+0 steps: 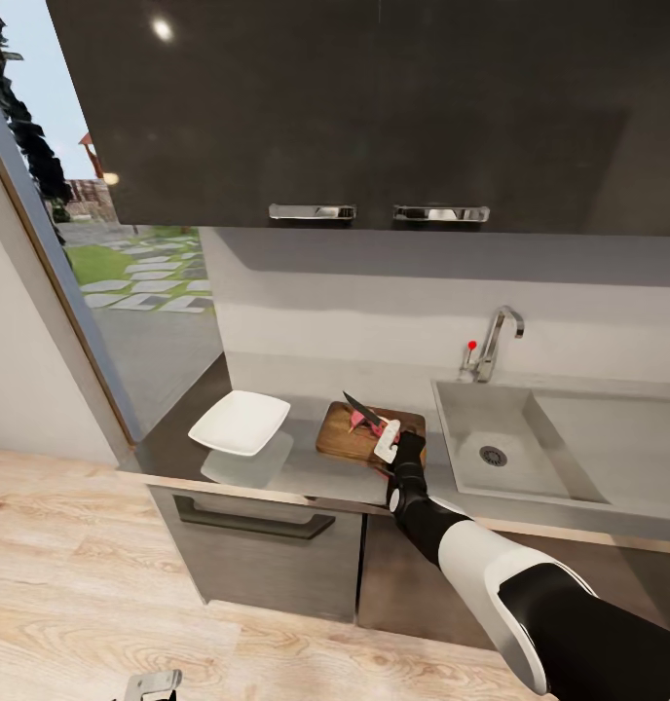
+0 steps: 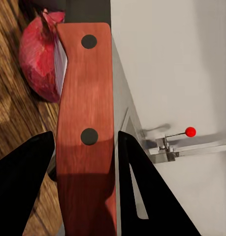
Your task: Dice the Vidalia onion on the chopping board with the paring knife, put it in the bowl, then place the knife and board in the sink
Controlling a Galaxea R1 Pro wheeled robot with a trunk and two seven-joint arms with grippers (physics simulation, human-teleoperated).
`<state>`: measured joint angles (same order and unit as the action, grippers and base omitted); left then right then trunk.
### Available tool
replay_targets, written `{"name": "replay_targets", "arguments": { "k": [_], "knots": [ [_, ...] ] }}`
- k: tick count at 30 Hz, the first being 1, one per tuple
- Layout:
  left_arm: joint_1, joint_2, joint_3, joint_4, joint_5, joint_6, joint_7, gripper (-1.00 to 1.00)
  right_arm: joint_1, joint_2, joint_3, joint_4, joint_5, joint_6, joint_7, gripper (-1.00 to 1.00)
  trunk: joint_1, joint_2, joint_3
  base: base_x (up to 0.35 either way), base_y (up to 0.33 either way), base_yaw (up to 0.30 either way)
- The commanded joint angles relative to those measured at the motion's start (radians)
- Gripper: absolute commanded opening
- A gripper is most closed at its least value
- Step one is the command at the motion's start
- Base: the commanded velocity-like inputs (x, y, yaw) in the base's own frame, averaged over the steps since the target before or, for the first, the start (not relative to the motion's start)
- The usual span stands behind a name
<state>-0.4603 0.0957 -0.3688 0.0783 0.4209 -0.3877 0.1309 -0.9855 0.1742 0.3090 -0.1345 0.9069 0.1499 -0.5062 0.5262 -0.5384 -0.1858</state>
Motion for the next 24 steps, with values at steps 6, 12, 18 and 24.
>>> {"name": "replay_targets", "arguments": {
  "k": [6, 12, 18, 24],
  "knots": [
    [-0.001, -0.001, -0.009, 0.004, 0.006, -0.005, 0.001, 1.0, -0.001, 0.0, 0.004, 0.001, 0.007, 0.01, -0.003, -1.0, 0.0, -0.002, -0.002, 0.0, 0.0, 0.0],
    [-0.001, -0.001, -0.009, 0.004, 0.006, -0.005, 0.001, 1.0, -0.001, 0.0, 0.004, 0.001, 0.007, 0.01, -0.003, -1.0, 0.0, -0.002, -0.002, 0.0, 0.0, 0.0],
    [-0.001, -0.001, -0.009, 0.003, 0.006, -0.005, 0.001, 1.0, -0.001, 0.0, 0.004, 0.001, 0.007, 0.01, -0.003, -1.0, 0.0, -0.002, -0.002, 0.0, 0.0, 0.0],
    [-0.001, -0.001, -0.008, 0.004, 0.006, -0.005, 0.001, 1.0, -0.001, 0.0, 0.004, 0.001, 0.007, 0.01, -0.003, -1.0, 0.0, -0.002, -0.002, 0.0, 0.0, 0.0]
  ]
}}
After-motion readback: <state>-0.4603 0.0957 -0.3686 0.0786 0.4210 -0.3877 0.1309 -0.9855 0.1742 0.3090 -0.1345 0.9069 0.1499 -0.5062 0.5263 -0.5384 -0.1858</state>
